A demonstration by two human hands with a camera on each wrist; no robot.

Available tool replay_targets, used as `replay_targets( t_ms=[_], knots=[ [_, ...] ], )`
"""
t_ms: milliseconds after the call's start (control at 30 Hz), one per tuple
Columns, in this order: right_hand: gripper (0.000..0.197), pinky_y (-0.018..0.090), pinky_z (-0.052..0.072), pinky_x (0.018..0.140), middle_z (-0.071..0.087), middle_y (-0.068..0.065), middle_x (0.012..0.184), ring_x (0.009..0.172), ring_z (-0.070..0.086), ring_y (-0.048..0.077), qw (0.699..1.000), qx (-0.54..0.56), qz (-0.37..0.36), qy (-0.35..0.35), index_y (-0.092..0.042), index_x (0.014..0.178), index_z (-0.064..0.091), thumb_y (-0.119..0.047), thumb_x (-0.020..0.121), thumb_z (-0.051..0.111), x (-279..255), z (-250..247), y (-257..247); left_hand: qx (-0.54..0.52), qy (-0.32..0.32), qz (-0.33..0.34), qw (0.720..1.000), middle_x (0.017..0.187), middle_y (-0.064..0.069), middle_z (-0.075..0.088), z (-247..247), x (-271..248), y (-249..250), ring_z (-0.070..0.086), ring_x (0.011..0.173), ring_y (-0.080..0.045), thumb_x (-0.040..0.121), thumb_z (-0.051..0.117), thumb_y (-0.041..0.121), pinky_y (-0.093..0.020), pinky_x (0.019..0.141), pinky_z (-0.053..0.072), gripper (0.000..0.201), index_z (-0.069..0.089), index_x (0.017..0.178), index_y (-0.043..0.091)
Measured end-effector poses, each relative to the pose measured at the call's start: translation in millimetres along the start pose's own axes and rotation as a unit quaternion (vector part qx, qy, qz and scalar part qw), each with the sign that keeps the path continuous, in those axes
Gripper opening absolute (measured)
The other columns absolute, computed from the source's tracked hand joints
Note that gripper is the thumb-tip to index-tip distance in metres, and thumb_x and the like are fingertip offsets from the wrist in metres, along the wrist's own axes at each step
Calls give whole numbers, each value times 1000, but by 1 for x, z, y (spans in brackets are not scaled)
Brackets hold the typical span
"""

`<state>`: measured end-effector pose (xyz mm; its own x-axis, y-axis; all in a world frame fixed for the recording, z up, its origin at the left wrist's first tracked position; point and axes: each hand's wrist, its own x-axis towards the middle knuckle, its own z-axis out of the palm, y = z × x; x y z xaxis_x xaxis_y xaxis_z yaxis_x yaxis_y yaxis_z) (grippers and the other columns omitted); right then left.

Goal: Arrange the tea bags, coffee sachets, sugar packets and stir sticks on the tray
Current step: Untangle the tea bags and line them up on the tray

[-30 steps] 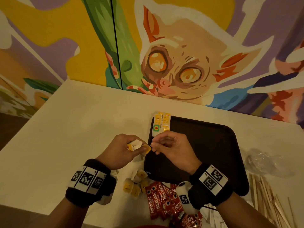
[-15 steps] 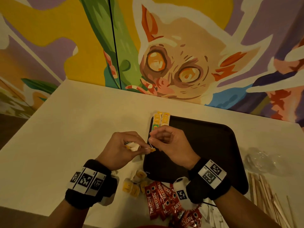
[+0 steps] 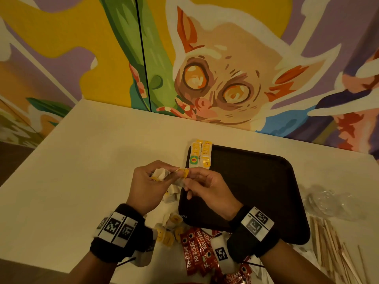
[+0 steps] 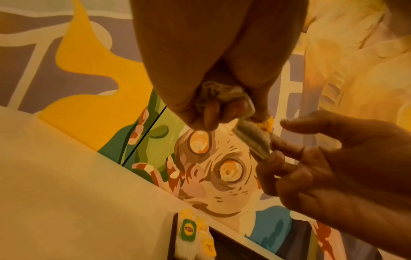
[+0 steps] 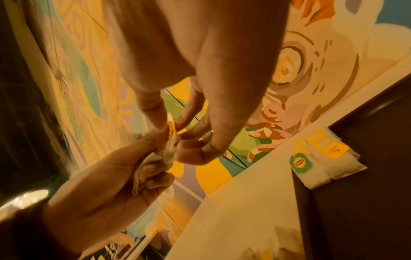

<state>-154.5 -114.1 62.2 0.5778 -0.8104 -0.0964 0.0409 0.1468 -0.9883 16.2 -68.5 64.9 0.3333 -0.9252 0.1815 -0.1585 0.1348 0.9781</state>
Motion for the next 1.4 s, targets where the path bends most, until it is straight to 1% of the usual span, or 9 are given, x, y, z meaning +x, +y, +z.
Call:
replay_targets(
  t_ms=[100, 333, 567, 833, 1000, 1100, 1200, 1300, 1400],
  knots=[
    [15, 27, 52, 60, 72, 7, 92, 66, 58, 24, 998, -58, -7, 21, -7, 104, 70, -8, 89, 67, 2, 0, 8, -6, 6, -28, 1000, 77, -1, 74, 4, -3, -4, 69, 70, -11, 74, 79, 5, -16, 64, 51, 8, 74, 80, 5],
    [3, 27, 50, 59, 66, -3, 71, 55, 55, 15, 989, -106, 50, 91, -17, 90, 70, -16, 91, 68, 22, -15, 32, 23, 37, -79, 996, 79, 4, 73, 4, -3, -17, 66, 71, -7, 78, 77, 13, -20, 64, 51, 4, 74, 80, 10],
    [15, 20, 55, 59, 67, -2, 98, 64, 62, 8, 949, -195, 148, 196, -17, 105, 66, -20, 91, 68, 57, -45, 65, 38, 37, -118, 992, 74, 4, 72, 2, -4, -24, 64, 66, -7, 79, 78, 16, -22, 62, 51, 6, 73, 76, 13],
    [23, 13, 48, 45, 66, 14, 113, 72, 66, 13, 915, -272, 216, 207, -11, 111, 67, -18, 90, 70, 101, -62, 100, 62, 11, -134, 989, 73, 5, 71, 0, -9, -31, 62, 61, -6, 79, 77, 19, -23, 59, 49, 7, 73, 75, 15],
    [14, 24, 60, 60, 60, 15, 117, 77, 71, 22, 899, -325, 222, 192, -24, 87, 61, -16, 87, 72, 113, -65, 114, 82, -10, -147, 986, 73, 9, 70, 0, -14, -34, 62, 61, -5, 80, 76, 21, -26, 60, 50, 6, 73, 77, 19],
    [20, 28, 61, 68, 61, 15, 117, 82, 71, 23, 896, -335, 222, 190, -25, 86, 59, -13, 83, 75, 115, -64, 118, 82, -19, -152, 985, 73, 7, 70, 0, -14, -35, 62, 63, -6, 80, 77, 23, -27, 60, 51, 6, 72, 77, 20],
    [24, 20, 57, 65, 64, 12, 109, 77, 70, 17, 899, -332, 209, 193, -20, 93, 59, -10, 81, 77, 113, -63, 115, 95, -25, -154, 983, 72, 7, 68, 1, -14, -36, 61, 61, -5, 79, 78, 26, -21, 58, 50, 11, 70, 76, 18],
    [28, 16, 51, 67, 65, 7, 104, 92, 66, 19, 899, -347, 174, 202, -17, 99, 61, -9, 79, 78, 107, -63, 107, 95, -24, -159, 982, 68, 5, 66, 3, -14, -37, 58, 56, -3, 78, 79, 24, -19, 54, 47, 17, 65, 74, 13],
    [28, 26, 57, 73, 61, 4, 105, 96, 64, 18, 902, -338, 133, 233, -14, 105, 61, -10, 82, 77, 97, -58, 91, 88, -32, -171, 981, 66, 3, 65, 5, -13, -40, 58, 55, -4, 77, 80, 24, -22, 53, 47, 20, 64, 75, 12]
  ],
)
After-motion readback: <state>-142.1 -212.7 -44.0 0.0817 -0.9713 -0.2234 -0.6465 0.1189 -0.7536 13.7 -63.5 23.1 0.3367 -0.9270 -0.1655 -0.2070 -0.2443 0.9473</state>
